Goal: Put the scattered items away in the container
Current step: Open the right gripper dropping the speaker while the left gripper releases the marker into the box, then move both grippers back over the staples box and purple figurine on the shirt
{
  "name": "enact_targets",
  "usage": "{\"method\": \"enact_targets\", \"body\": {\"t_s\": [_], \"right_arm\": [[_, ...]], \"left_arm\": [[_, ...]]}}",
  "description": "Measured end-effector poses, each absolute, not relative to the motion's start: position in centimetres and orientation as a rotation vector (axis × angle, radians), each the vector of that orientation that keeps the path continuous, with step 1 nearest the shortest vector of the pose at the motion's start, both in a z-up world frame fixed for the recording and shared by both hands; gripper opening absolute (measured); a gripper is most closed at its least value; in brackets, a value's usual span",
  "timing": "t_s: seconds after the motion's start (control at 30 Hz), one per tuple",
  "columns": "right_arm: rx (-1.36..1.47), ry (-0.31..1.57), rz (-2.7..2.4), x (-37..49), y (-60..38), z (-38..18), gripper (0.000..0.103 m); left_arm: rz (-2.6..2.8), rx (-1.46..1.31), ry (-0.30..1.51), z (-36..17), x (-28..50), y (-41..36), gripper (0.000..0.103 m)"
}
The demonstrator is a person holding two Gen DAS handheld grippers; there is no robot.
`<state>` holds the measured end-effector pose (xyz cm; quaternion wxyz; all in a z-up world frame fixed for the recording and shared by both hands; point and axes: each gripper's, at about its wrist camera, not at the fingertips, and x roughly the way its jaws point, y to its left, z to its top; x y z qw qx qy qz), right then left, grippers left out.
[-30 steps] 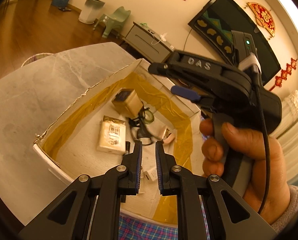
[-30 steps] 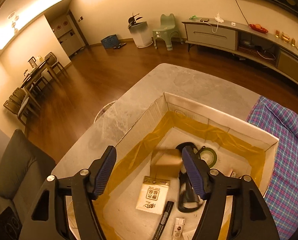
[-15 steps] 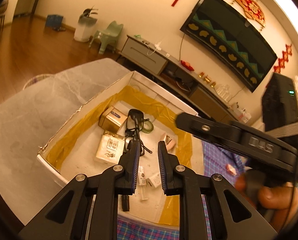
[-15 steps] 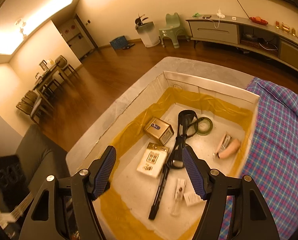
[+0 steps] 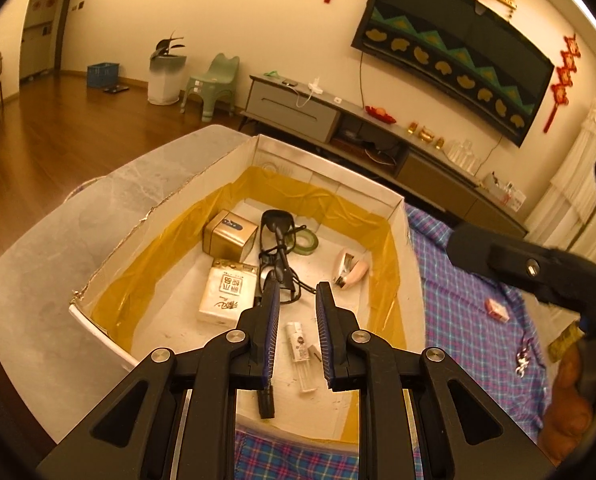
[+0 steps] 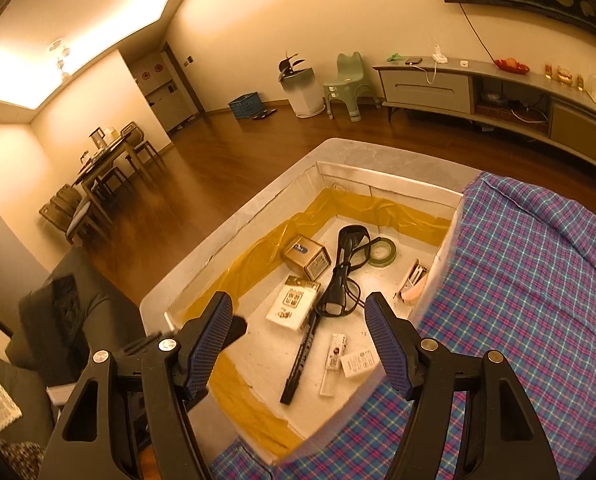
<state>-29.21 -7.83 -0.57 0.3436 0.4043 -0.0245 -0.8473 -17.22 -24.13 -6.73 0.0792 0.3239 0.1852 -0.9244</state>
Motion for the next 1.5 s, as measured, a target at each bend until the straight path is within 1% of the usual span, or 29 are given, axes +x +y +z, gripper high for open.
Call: {"method": "enact_targets", "body": {"t_s": [0.13, 0.53, 0.73, 0.97, 1.1, 1.17, 1.23, 1.33, 1.5], "right_arm": [[1.04, -0.043, -2.199, -28.1, -7.2, -0.6, 0.07], [0.915, -0.091, -2.198, -24.0, -2.8, 1.4, 0.07], [0.861, -0.158, -2.217, -22.2, 1.0, 1.9, 0.07], [0.84, -0.249, -2.247, -20.5, 6.2, 1.1, 0.07], [0.836, -0.313, -2.272, -19.7, 9.6, 0.2, 0.07], [0.835, -0.355, -2.29, -19.7, 11.5, -0.2, 0.07], [0.839, -0.395, -2.32, -19.7, 13.4, -0.4, 0.07], [0.852, -0.401, -2.406, -19.7, 16.0, -0.4, 0.07], [0.886, -0.473, -2.526, -20.9, 21.5, -1.2, 0.07]], "left_arm": [[-2.76, 0.96, 0.485, -6.7, -17.1, -23.5, 0.02], [-2.741, 0.952, 0.34, -6.3, -16.6, -21.4, 0.02], [-2.735, 0.951, 0.303, -5.9, -15.9, -20.3, 0.02], [-2.749, 0.952, 0.281, -5.3, -15.0, -18.4, 0.021], [-2.794, 0.951, 0.241, -4.3, -14.7, -16.0, 0.023], [-2.831, 0.955, 0.215, -3.8, -14.8, -14.3, 0.025], [-2.873, 0.965, 0.185, -3.3, -15.0, -12.2, 0.029], [-2.949, 1.004, 0.131, -3.0, -15.5, -8.9, 0.035], [-3.069, 1.105, 0.042, -3.2, -16.9, -2.9, 0.036]]}}
